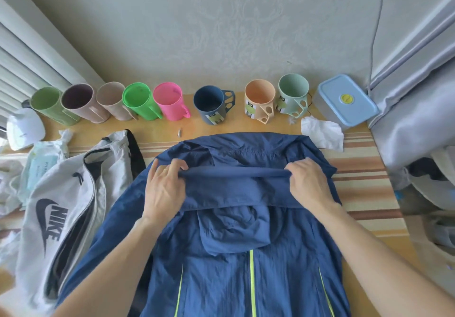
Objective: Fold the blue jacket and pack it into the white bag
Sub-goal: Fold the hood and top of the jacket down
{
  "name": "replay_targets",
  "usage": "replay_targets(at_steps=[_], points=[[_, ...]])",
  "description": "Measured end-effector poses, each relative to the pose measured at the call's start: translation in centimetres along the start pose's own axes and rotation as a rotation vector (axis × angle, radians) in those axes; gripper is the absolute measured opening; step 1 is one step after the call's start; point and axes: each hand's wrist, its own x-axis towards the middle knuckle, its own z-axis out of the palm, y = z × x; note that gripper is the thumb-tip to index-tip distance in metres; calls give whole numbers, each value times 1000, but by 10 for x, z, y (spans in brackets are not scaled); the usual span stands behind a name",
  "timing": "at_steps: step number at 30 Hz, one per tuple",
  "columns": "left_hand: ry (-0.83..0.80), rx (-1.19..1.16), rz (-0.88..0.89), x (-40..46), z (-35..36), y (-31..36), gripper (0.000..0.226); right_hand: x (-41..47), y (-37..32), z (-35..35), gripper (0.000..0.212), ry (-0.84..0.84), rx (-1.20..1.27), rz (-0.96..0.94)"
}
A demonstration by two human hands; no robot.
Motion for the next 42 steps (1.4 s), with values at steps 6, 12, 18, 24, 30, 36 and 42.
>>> replay_targets(at_steps=[6, 12, 18, 24, 30, 36, 42], points=[[-51, -115, -51, 19, -20, -6, 18, 56, 8, -34, 22, -157, 98, 101], [-21, 338, 114, 11, 8, 4, 42, 27, -11, -7, 31, 365, -10, -67], [-306, 409, 70, -16, 44, 5, 68, -21, -4, 51, 70, -183, -104, -197], [-183, 419, 25, -36, 3, -14, 74, -19, -5, 49, 81, -210, -84, -164], [-111, 466, -212, -88, -88, -58, 81, -76, -131, 26, 80, -260, 248, -309], [-254, 274, -516, -153, -138, -95, 46, -155, -281, 30, 70, -452, 631, -267], [-75, 79, -486, -173, -148, -112, 10, -178, -347, 41, 58, -501, 750, -55]])
